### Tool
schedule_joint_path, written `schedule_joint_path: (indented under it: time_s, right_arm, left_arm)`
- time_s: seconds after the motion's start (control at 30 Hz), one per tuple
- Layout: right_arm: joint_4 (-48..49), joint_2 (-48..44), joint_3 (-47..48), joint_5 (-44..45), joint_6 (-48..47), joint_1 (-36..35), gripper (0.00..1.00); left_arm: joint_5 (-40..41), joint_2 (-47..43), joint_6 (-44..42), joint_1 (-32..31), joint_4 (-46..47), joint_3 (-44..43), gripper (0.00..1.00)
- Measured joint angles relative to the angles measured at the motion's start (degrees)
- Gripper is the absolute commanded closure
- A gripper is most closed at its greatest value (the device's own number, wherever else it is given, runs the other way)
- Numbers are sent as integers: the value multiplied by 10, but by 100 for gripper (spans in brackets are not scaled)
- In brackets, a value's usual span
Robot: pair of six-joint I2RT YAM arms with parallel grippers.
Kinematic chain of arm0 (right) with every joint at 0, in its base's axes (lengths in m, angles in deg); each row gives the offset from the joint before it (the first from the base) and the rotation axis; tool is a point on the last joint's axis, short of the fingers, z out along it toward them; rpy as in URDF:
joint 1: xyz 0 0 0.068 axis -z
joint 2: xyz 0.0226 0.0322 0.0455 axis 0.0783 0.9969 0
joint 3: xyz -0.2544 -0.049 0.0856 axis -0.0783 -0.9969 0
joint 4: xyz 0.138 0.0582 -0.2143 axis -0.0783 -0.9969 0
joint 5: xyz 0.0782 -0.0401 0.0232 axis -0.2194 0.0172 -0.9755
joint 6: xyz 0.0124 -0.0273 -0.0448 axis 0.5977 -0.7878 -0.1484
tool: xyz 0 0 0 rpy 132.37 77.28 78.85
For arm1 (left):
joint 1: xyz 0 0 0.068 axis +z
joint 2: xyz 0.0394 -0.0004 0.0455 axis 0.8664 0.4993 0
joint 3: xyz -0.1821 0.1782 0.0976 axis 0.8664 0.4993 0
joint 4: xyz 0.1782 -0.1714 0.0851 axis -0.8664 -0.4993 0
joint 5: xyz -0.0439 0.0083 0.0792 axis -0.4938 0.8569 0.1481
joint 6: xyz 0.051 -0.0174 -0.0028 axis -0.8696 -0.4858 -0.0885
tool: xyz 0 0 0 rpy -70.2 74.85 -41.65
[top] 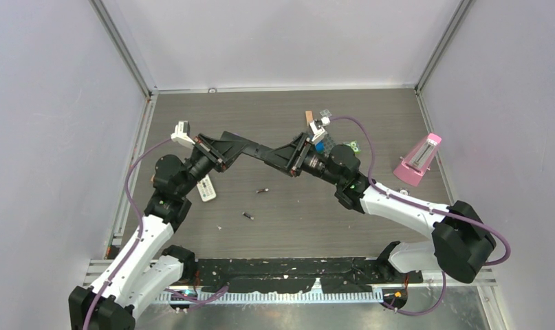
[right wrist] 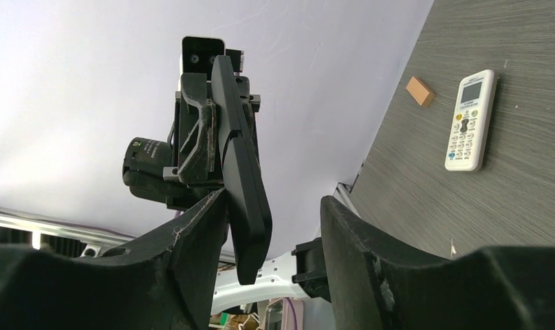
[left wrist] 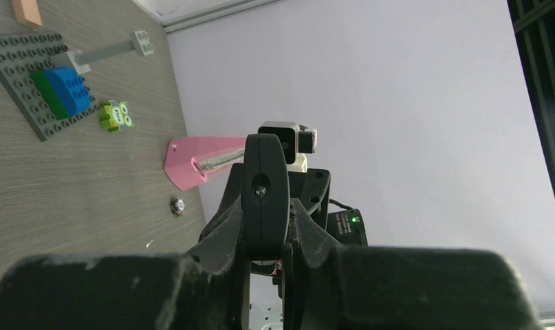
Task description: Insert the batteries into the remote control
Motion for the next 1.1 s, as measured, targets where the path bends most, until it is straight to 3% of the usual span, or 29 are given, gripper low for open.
schedule_joint_path:
  time_s: [0.5, 0.73, 0.93, 1.1]
  right_arm:
    - [-196, -8, 58, 17, -55, 14, 55]
    - [-263, 0, 86, 11, -54, 24, 67]
    - [-299, 16, 107, -4, -52, 35, 71]
    - [-307, 16, 111, -12, -47, 40, 86]
  left_arm:
    - [26, 29, -145, -12, -74, -39, 100]
    - [51, 40, -229, -31, -64, -39, 100]
    - [73, 52, -295, -45, -50, -39, 100]
    - [84, 64, -343, -48, -42, -37, 100]
